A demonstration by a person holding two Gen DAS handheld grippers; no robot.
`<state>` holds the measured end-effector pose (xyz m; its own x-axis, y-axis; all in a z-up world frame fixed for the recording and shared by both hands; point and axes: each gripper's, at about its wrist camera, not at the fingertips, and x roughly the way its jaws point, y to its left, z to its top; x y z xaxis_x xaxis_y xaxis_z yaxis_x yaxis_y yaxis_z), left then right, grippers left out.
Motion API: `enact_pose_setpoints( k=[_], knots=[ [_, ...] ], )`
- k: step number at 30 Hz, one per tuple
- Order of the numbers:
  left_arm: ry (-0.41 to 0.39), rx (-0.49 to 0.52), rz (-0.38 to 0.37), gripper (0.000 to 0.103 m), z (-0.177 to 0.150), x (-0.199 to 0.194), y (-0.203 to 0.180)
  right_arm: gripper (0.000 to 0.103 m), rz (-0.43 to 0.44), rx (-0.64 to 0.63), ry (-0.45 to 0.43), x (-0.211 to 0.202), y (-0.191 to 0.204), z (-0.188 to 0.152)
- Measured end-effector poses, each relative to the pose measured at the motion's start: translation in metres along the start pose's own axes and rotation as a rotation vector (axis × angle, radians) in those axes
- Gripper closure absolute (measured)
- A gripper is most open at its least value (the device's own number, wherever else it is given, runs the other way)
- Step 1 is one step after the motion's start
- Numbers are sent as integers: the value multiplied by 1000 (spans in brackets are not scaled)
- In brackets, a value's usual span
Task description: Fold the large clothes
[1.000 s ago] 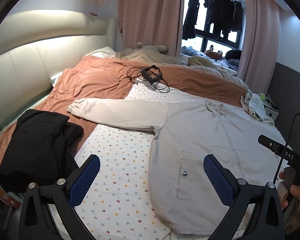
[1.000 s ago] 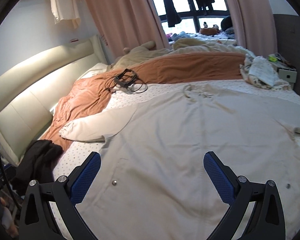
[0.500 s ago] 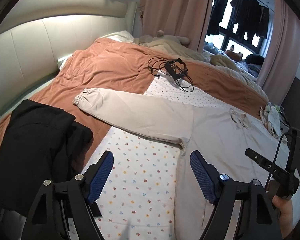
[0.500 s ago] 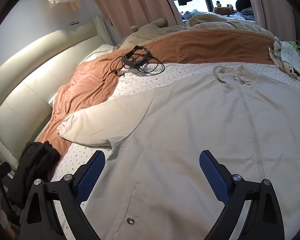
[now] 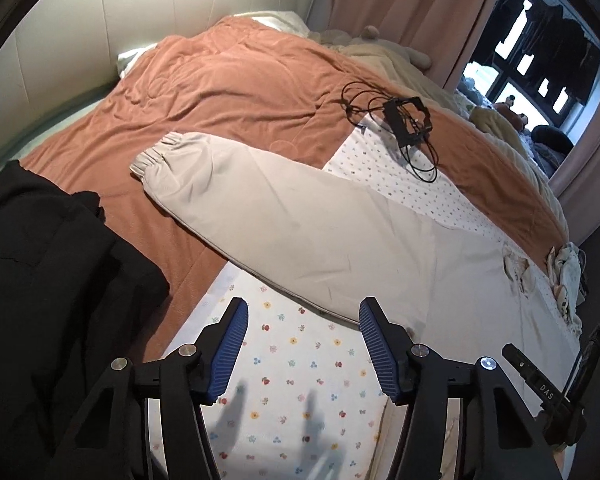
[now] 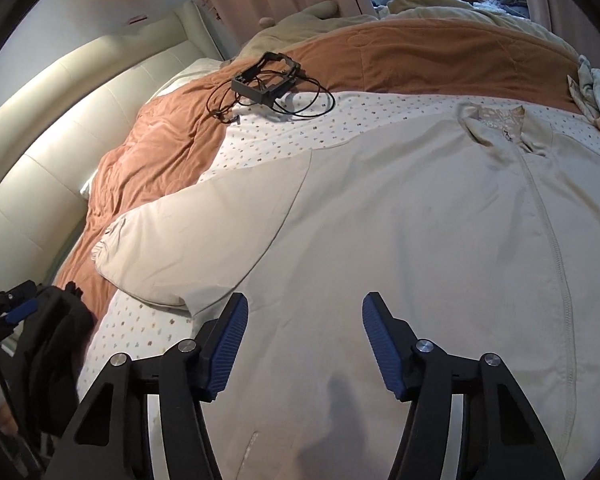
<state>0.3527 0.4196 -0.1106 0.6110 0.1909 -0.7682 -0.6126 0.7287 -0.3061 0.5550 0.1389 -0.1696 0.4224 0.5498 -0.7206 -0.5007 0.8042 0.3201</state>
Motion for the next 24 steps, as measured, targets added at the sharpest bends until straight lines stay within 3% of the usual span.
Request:
enact_pose_setpoints(
  k=[3,7,10,15,17,19,21,24],
  knots=[
    [62,-45,29,53,5,38,6,45,0,21,18,16,-4,6],
    [128,-87,45,53,9,86,16,52,26,45,33,34,-5,9],
    [168,-88,117,53,13,113,20,56,52,70,60,49,-6,9],
    [199,-158,143,53,17,144,34,62,86,87,88,68,-6,7],
    [175,-189,166,53,23,147,42,71,106,96,100,74,-6,6],
    [154,-212,207,55,32,149,50,88,155,114,113,80,-5,4],
    [144,-243,250,82,39,152,58,89,203,142,127,85,-4,2],
    [158,-273,227,99,52,150,64,89,290,172,150,87,4,0]
  ],
)
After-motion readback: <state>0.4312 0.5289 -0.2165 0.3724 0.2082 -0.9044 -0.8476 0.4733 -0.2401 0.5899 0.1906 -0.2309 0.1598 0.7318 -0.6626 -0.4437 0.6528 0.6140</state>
